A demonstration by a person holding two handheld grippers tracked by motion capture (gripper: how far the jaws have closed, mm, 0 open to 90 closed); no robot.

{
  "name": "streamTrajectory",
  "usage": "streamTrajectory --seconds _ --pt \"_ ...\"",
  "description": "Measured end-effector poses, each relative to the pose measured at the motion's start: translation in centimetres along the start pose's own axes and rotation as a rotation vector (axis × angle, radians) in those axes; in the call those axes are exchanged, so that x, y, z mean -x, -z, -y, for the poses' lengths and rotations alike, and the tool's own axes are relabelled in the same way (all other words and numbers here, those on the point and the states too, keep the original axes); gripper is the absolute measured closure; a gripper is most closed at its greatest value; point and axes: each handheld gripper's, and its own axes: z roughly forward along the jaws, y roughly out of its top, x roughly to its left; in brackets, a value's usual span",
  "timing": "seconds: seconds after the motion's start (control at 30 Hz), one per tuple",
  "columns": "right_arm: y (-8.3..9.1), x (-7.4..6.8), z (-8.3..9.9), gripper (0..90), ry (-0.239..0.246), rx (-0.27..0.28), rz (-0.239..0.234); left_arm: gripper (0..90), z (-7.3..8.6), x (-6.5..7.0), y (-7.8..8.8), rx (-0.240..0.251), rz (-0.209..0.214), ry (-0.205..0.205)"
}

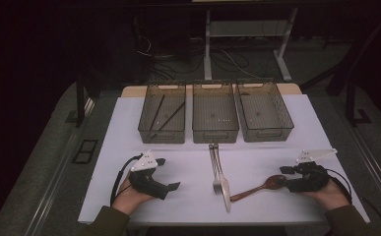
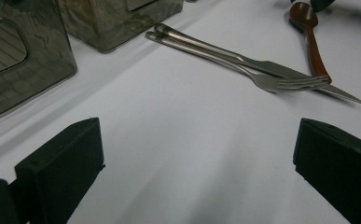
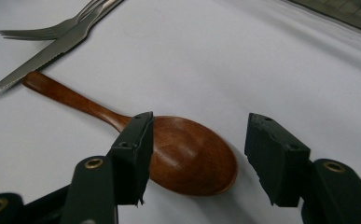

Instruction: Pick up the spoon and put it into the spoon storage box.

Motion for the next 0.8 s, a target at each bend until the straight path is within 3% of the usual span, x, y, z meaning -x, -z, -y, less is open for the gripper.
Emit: streamTrajectory --seconds 0.33,0.57,0.8 --pt "-0.64 -0.36 0.27 40.5 0.038 -0.061 0.001 0.6 0.01 -0.02 -0.02 -0.004 0.000 -0.001" --pt "-0.70 -0.64 0.40 49.2 0.097 -0.094 -0.004 0.6 0.02 -0.01 -0.04 -0.005 0.001 -0.001" --pt "-0.37 -0.65 0.57 57.5 0.119 -0.106 -0.019 0.7 0.03 0.00 -0.09 -0.007 0.001 0.000"
